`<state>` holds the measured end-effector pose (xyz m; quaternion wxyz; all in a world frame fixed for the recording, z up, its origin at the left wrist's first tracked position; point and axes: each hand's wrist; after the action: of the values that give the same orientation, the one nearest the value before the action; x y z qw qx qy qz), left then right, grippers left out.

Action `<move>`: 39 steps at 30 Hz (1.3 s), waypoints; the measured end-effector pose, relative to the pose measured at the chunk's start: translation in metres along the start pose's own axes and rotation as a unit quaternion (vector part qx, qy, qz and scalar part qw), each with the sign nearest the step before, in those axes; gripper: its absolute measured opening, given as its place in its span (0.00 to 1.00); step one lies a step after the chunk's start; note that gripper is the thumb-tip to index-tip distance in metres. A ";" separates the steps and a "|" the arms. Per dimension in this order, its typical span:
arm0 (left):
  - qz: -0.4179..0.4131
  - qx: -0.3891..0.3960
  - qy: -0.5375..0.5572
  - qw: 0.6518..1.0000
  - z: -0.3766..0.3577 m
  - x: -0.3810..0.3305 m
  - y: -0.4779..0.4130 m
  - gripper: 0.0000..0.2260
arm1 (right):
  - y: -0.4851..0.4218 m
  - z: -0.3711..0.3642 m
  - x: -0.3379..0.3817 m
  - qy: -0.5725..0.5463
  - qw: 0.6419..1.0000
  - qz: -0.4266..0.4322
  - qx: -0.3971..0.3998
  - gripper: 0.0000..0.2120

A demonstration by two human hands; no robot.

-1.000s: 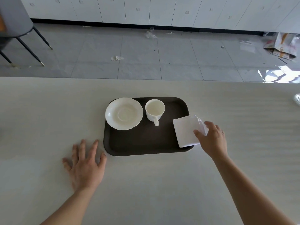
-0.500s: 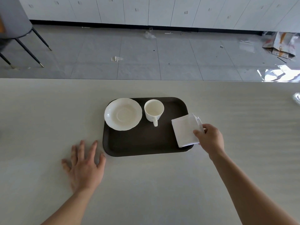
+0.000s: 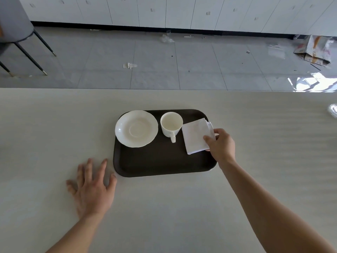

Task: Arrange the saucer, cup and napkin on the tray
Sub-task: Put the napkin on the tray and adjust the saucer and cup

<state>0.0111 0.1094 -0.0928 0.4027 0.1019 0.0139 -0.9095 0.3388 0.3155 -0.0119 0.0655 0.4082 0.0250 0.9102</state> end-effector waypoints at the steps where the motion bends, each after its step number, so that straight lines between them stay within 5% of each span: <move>1: 0.000 -0.001 -0.001 1.000 0.000 0.000 0.000 0.28 | 0.000 0.002 0.001 0.008 1.000 -0.003 0.009 0.16; 20: 0.000 0.009 -0.008 1.000 0.006 -0.002 0.002 0.30 | -0.010 0.000 0.000 0.131 0.989 0.060 0.014 0.04; 29: 0.003 0.018 -0.006 1.000 0.009 -0.005 0.002 0.30 | 0.012 -0.002 -0.012 0.274 0.923 0.261 0.071 0.23; 39: 0.001 0.015 -0.012 1.000 0.008 -0.004 0.002 0.29 | 0.001 -0.015 -0.010 0.316 0.893 0.298 0.117 0.16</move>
<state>0.0141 0.1099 -0.0837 0.4020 0.0969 -0.0049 -0.9105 0.3339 0.3134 -0.0294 -0.2684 0.0920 0.0273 0.9585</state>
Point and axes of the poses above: each hand's wrist, its own y-axis away from the middle knuckle, its own z-axis out of the back of the hand, x = y × z, and after that the axes turned 10 degrees about z, right-handed
